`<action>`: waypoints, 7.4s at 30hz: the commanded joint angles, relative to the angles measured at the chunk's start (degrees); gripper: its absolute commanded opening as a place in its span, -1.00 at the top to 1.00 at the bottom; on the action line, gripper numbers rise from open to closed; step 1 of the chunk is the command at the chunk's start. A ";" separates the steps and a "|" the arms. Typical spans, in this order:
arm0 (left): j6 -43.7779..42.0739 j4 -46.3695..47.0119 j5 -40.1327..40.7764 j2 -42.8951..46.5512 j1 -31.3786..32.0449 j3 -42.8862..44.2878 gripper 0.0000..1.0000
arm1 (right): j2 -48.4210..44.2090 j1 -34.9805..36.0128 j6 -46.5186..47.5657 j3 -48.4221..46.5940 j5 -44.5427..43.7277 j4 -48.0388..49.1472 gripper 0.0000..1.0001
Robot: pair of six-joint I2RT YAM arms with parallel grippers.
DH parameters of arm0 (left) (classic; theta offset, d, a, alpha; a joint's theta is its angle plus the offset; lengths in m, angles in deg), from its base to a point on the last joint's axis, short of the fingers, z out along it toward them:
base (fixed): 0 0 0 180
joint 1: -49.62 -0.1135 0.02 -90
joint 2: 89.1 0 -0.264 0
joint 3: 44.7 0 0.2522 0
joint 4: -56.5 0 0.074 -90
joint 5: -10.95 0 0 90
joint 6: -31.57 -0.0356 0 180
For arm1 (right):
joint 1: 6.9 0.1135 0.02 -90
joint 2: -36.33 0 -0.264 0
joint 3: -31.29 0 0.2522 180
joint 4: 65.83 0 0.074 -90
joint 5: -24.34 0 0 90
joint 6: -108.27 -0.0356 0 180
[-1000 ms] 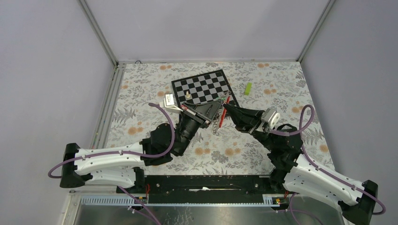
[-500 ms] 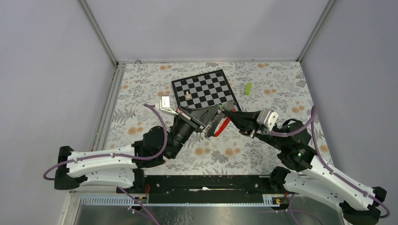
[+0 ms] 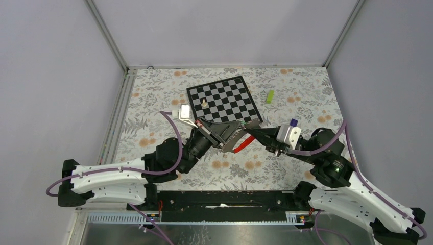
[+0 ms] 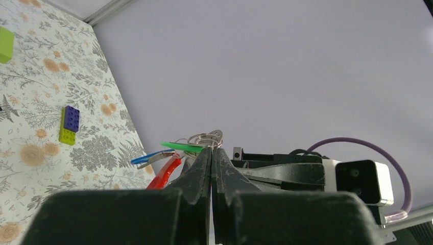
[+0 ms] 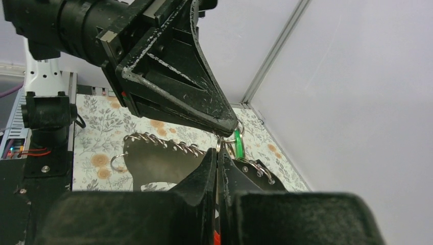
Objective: Remove the keys from the keyring
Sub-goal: Remove the key from the keyring.
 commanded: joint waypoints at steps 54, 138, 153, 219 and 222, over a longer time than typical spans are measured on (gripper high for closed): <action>-22.47 9.11 -16.70 -2.19 -0.61 5.98 1.00 | -2.28 0.27 -8.13 -0.82 1.26 -0.41 0.19; -22.32 7.08 -12.90 -6.66 -0.57 7.14 1.00 | -2.24 0.32 -8.85 -1.24 -11.76 0.26 1.00; -23.30 5.31 -13.17 -8.35 -0.16 8.50 1.00 | 7.74 0.32 -14.91 -16.54 -15.58 -17.44 1.00; -19.44 15.42 -15.91 -5.25 -0.03 5.34 1.00 | -13.78 0.32 -8.59 15.27 -6.60 16.46 0.27; -20.82 14.82 -16.80 -4.15 -0.03 5.12 1.00 | -16.01 0.38 -8.34 13.51 -2.82 13.42 0.04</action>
